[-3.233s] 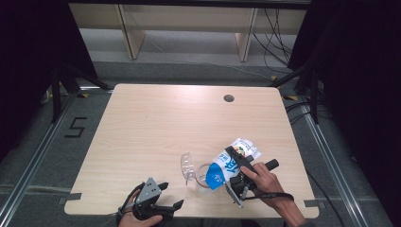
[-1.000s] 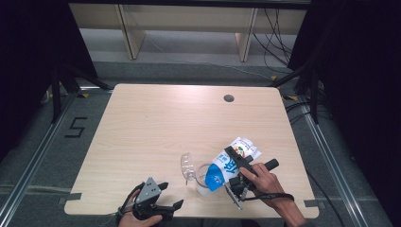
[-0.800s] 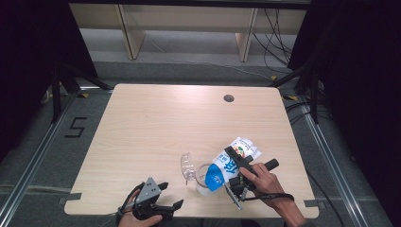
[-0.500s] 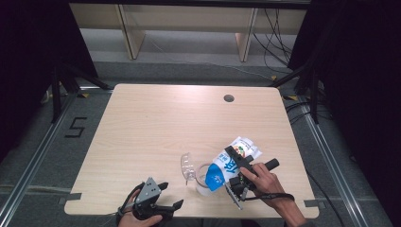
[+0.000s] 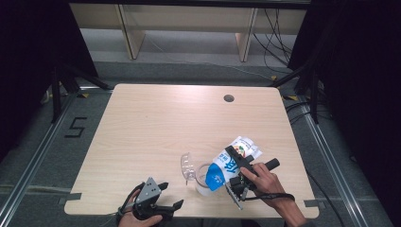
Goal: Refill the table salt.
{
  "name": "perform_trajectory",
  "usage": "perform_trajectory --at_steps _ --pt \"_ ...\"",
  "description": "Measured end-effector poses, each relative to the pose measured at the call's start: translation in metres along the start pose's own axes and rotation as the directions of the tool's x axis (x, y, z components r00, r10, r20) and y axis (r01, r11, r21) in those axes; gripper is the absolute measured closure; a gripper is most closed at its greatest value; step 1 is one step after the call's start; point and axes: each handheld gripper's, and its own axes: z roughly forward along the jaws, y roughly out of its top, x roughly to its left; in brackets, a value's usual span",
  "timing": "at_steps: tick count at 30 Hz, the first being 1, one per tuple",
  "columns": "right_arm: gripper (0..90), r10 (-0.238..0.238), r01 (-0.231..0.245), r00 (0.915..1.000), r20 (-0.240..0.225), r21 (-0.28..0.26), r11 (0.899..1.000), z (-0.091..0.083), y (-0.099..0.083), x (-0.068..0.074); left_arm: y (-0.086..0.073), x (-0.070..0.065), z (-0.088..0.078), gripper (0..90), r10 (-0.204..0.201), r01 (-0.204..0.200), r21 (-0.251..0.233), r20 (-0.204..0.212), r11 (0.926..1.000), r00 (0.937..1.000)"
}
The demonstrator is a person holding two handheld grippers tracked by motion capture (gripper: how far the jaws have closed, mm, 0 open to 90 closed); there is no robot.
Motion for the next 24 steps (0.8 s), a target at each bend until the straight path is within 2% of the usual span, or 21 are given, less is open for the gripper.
perform_trajectory --at_steps 1,2,8,9,10,21,24 --pt "49.4 -0.032 0.032 0.9994 0.012 -0.012 0.999 0.0006 0.0002 -0.0024 -0.0002 -0.0006 0.0003 18.5 -0.004 0.004 -0.005 0.001 1.0000 1.0000" --pt "49.3 -0.041 0.041 0.9990 0.020 -0.021 0.999 0.0007 0.0001 -0.0032 -0.0002 -0.0006 0.0002 18.5 -0.003 0.003 -0.004 0.001 1.0000 1.0000" --pt "49.3 -0.045 0.045 0.9987 0.025 -0.020 0.999 0.0006 0.0000 -0.0038 -0.0001 -0.0005 0.0004 18.5 -0.005 0.005 -0.006 0.000 1.0000 1.0000" --pt "49.3 -0.013 0.013 0.9998 0.017 -0.009 1.000 0.0002 -0.0004 -0.0012 0.0000 -0.0001 0.0001 18.5 -0.001 0.001 -0.002 -0.002 1.0000 1.0000" --pt "49.3 -0.004 0.004 1.0000 0.006 0.006 1.000 -0.0005 -0.0003 -0.0002 -0.0001 -0.0005 0.0003 18.5 -0.005 0.005 -0.005 0.000 1.0000 1.0000" --pt "49.5 -0.010 0.010 0.9999 0.007 0.008 1.000 -0.0010 -0.0002 -0.0004 -0.0001 -0.0005 0.0001 18.5 -0.003 0.003 -0.003 0.002 1.0000 1.0000" --pt "49.5 0.001 -0.001 1.0000 0.007 0.013 1.000 -0.0013 -0.0002 0.0001 -0.0001 -0.0005 0.0003 18.5 -0.005 0.005 -0.007 0.000 1.0000 1.0000"
